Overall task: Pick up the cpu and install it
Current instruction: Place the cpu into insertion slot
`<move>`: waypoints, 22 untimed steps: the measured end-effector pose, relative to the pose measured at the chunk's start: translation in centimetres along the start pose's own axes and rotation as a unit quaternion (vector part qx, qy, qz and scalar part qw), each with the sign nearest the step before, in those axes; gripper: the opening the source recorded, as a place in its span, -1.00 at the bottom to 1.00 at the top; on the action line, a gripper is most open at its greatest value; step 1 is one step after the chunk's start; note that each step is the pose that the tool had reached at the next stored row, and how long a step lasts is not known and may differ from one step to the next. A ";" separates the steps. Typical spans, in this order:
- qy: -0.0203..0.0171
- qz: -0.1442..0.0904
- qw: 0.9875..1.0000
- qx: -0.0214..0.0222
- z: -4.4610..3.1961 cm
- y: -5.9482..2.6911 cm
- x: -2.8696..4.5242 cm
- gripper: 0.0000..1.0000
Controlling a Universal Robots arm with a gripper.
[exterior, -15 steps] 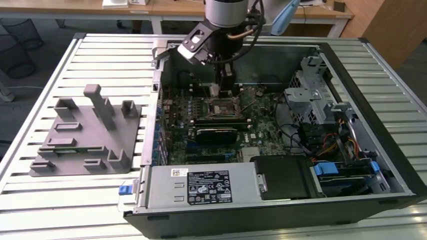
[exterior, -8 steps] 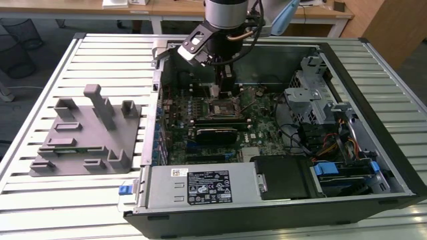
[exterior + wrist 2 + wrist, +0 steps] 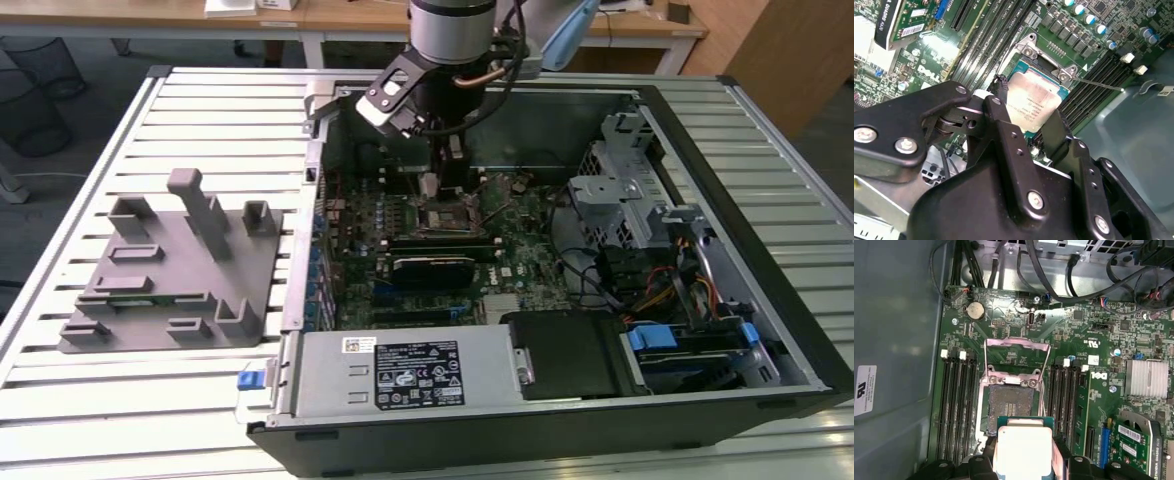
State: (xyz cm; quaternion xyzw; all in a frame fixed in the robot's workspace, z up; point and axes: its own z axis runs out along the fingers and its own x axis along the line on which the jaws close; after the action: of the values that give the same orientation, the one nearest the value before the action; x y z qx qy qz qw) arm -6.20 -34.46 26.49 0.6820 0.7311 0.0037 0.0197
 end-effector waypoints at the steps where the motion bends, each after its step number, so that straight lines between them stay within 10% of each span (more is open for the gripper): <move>1: 0.000 0.002 1.000 0.000 0.10 0.02 0.03 0.04; 22: 0.000 0.014 1.000 0.000 2.30 0.46 0.37 0.04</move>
State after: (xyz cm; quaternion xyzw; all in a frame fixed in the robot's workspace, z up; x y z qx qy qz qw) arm -5.69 -34.11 24.19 0.6923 0.7214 0.0035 0.0196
